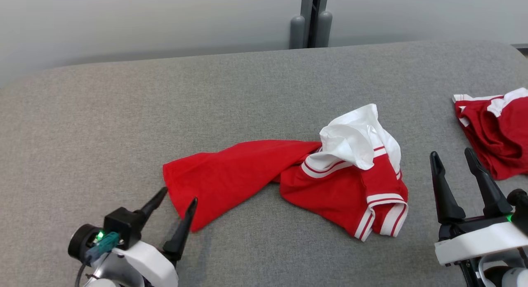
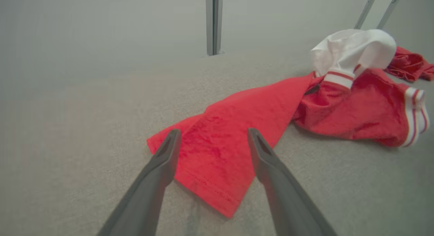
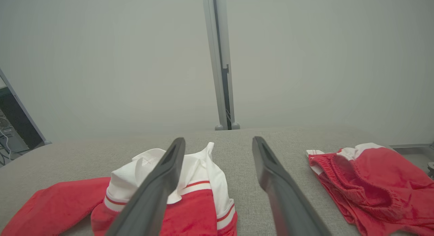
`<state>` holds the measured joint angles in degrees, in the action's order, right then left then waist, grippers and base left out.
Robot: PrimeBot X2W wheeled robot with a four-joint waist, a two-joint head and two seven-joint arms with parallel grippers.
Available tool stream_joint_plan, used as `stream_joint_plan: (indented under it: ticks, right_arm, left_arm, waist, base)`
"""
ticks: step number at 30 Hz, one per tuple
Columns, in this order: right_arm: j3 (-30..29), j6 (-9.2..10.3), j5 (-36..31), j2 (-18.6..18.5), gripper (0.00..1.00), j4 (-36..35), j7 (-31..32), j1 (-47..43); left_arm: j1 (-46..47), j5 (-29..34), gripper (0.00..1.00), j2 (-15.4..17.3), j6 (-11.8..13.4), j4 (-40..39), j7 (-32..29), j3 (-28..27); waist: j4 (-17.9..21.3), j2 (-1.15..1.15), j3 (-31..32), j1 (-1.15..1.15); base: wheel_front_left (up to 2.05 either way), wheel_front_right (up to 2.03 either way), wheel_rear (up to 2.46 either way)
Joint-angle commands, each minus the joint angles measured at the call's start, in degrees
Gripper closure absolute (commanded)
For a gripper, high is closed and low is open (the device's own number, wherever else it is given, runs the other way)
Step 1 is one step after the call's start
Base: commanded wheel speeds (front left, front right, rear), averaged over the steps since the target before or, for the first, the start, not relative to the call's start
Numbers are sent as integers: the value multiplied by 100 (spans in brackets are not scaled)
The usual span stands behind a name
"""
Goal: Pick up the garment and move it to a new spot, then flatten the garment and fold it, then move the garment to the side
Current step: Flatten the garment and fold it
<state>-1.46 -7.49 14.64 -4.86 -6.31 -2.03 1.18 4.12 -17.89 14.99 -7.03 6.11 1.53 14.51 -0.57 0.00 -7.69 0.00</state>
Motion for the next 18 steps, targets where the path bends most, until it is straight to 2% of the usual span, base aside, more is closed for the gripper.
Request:
stream_joint_plan:
  ticks: [1, 4, 9, 12, 16, 17, 18]
  right_arm:
    - [10, 0, -19, 0, 0, 27, -14, 79]
    - [36, 0, -36, 18, 0, 63, -39, 111]
    - [83, 0, -58, 63, 0, 135, -129, 171]
    - [90, 0, -68, 86, 0, 197, -182, 222]
    - [96, 0, -93, 106, 0, 249, -229, 288]
    - [90, 0, -95, 111, 0, 254, -241, 300]
    - [86, 0, -102, 115, 0, 259, -250, 311]
  left_arm:
    - [134, -72, 0, 136, -35, 136, -179, 205]
    - [233, -168, 0, 270, -42, 298, -359, 505]
    - [492, -412, 0, 759, -39, 585, -695, 1382]
    - [699, -403, 0, 1003, -41, 776, -743, 1814]
    - [1043, -34, 0, 1237, -1, 1161, -624, 2003]
    - [1114, 46, 26, 1250, 5, 1238, -584, 2041]
    - [1196, 90, 68, 1247, 4, 1290, -523, 2051]
  waist:
    - [129, 0, -143, 0]
    - [210, 0, -244, 0]
    - [365, 0, -442, 0]
    - [420, 0, -526, 0]
    - [443, 0, -592, 0]
    - [441, 0, -603, 0]
    - [437, 0, -611, 0]
  base:
    - [0, 0, 0]
    - [0, 0, 0]
    - [0, 0, 0]
    - [0, 0, 0]
    - [0, 0, 0]
    - [0, 0, 0]
    - [0, 0, 0]
